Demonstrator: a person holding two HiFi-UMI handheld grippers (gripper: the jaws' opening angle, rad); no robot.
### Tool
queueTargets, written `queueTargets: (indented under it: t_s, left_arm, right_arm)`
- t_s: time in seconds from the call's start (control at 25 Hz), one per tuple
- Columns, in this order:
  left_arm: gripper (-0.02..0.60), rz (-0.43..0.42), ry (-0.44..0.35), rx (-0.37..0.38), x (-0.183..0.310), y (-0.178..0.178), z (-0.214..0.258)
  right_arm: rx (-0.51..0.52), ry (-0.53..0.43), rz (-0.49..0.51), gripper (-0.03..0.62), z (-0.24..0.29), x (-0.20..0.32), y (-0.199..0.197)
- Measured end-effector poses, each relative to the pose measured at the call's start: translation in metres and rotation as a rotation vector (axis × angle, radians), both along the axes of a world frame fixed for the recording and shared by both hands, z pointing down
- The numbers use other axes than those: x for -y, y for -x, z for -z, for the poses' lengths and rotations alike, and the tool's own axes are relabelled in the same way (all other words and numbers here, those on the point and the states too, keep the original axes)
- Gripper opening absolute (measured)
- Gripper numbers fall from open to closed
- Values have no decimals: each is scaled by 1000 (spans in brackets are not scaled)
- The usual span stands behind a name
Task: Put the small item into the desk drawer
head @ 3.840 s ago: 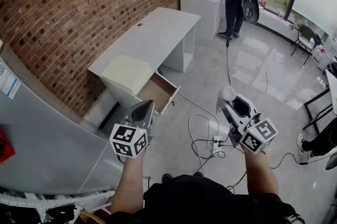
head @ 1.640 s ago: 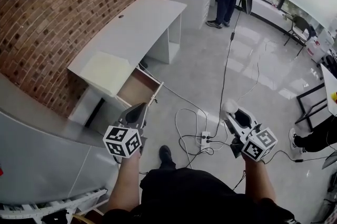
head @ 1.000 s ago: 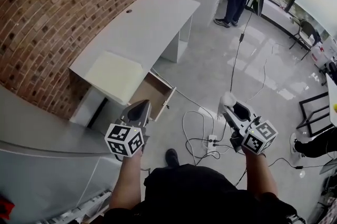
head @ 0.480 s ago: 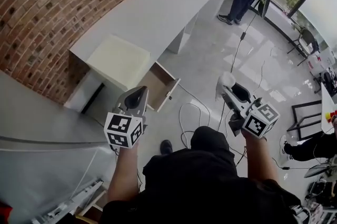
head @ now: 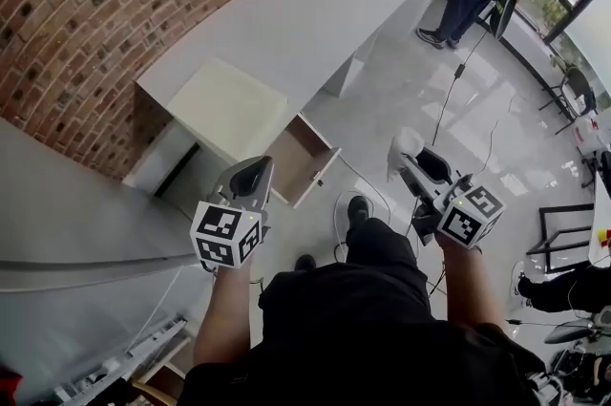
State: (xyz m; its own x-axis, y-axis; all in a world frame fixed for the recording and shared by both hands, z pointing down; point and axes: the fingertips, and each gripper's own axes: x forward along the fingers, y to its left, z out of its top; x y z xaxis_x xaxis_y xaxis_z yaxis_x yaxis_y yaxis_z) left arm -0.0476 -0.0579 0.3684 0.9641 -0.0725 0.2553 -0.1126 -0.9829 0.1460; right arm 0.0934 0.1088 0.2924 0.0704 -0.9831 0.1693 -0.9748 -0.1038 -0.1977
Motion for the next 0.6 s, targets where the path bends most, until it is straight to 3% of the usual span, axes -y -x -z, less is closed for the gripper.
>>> queueTargets:
  t_s: [0.32,0.6]
  left_arm:
    - [12,62,-7,38,26,-56,-12]
    - [12,140,61,67,40,-143,-21]
  right_arm:
    - [54,-28,92,144,-23,43,-65]
    - [120,-32,185,146,-35,79,-159]
